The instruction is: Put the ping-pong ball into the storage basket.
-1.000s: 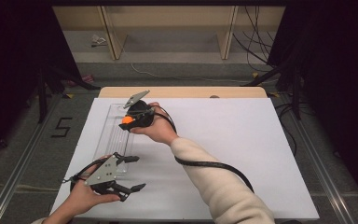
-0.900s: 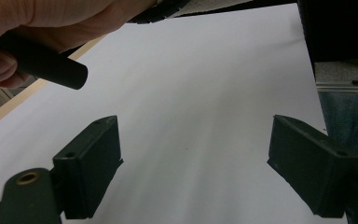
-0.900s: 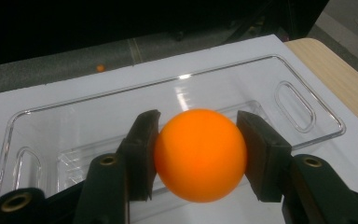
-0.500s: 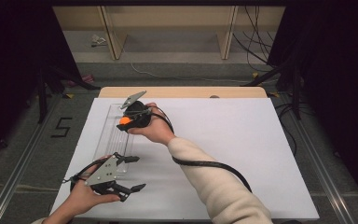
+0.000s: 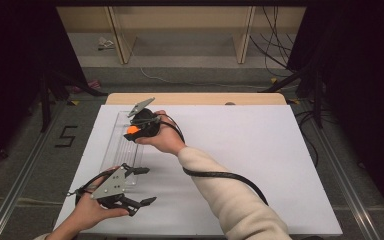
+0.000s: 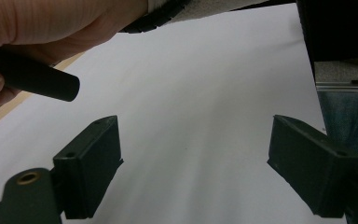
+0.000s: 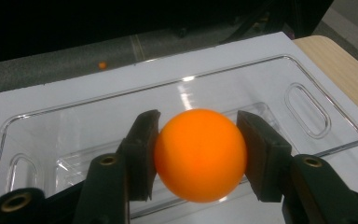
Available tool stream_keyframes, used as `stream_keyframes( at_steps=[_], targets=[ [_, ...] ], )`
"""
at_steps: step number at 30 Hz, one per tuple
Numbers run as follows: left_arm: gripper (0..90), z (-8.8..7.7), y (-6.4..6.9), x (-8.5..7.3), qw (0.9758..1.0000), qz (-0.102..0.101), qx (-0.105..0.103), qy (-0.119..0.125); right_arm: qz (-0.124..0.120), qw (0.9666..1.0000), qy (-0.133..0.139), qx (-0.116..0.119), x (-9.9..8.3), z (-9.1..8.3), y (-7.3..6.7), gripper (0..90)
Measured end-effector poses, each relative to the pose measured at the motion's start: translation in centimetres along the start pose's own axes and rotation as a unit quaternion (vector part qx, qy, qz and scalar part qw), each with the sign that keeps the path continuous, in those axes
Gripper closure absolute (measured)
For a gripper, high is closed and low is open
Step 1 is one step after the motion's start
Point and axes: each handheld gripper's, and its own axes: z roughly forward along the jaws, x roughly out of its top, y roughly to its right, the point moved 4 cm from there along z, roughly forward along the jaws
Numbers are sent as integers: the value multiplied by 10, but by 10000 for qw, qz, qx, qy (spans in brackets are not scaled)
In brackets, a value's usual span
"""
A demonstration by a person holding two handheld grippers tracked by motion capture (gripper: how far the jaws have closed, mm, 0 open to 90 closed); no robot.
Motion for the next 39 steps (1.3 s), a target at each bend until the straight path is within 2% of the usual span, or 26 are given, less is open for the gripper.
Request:
stream_keyframes(
  at_steps=[39],
  targets=[
    [168, 0, 0, 0, 10000, 7, -6, 3, -28, 9998, -186, 86, 1, 17, -1, 514]
  ],
)
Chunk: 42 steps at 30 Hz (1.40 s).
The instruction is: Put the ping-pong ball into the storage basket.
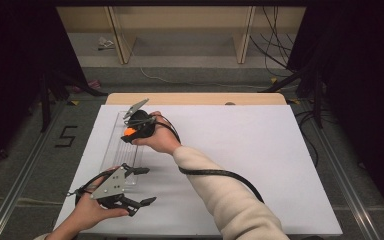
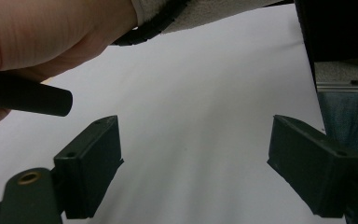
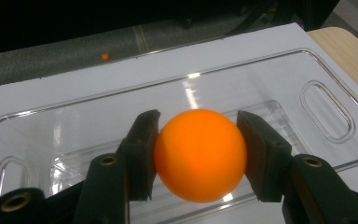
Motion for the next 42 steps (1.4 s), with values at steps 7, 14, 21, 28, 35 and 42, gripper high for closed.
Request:
stream_keyframes(
  at_steps=[7, 14, 21, 28, 35, 42],
  targets=[
    [168, 0, 0, 0, 10000, -3, -6, 6, -22, 10000, -31, 16, 0, 3, -1, 514],
    [168, 0, 0, 0, 10000, -5, -4, 12, -3, 10000, -63, 28, -1, 7, -1, 514],
    [168, 0, 0, 0, 10000, -2, -4, 13, 16, 10000, -84, 22, -2, 9, 0, 514],
    [170, 0, 0, 0, 10000, -3, -6, 18, 22, 9999, -115, 22, -4, 11, 1, 513],
    [170, 0, 0, 0, 10000, -1, -6, 17, 38, 9999, -144, 23, -4, 13, 1, 513],
    [170, 0, 0, 0, 10000, 1, -7, 19, 33, 9999, -161, 42, -4, 16, 0, 513]
  ],
)
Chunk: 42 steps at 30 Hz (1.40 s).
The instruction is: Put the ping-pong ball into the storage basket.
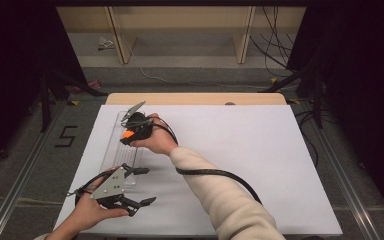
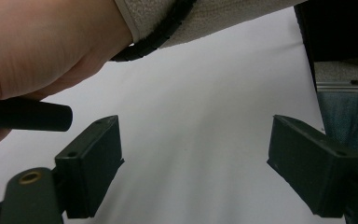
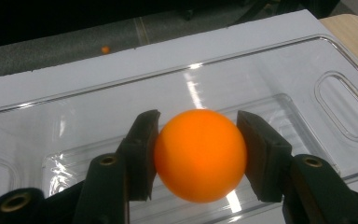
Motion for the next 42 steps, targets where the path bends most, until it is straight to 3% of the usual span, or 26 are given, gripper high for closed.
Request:
stream_keyframes(
  at_steps=[42],
  targets=[
    [170, 0, 0, 0, 10000, 9, -2, -3, 24, 9999, -143, 17, -6, 7, 0, 502]
  ],
)
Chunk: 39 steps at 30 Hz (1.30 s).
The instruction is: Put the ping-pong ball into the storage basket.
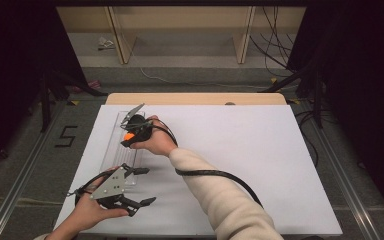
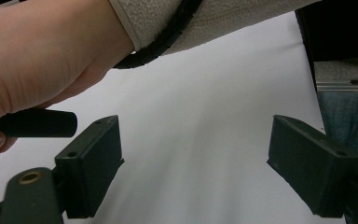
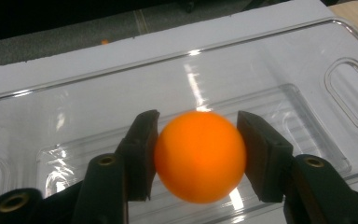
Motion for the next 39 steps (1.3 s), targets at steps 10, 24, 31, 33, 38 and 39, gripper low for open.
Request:
stream_keyframes(
  at_steps=[10, 24, 31, 33, 38, 39],
  targets=[
    [170, 0, 0, 0, 10000, -4, -2, 2, -58, 9994, 339, -104, 6, -14, -1, 321],
    [169, 0, 0, 0, 10000, -18, 12, 5, 202, 9965, 705, -393, -16, -60, 10, 164],
    [169, 0, -1, 0, 10000, -13, 31, 10, 361, 9952, 771, -492, -39, -85, 15, 164],
    [169, 0, 0, 0, 10000, -25, 26, 9, 376, 9950, 776, -510, -45, -91, 16, 164],
    [169, 0, -1, -1, 10000, -30, 41, 2, 455, 9939, 806, -594, -62, -108, 20, 164],
    [169, 0, -1, -1, 10000, -24, 41, -8, 470, 9937, 813, -619, -66, -111, 20, 164]
  ],
)
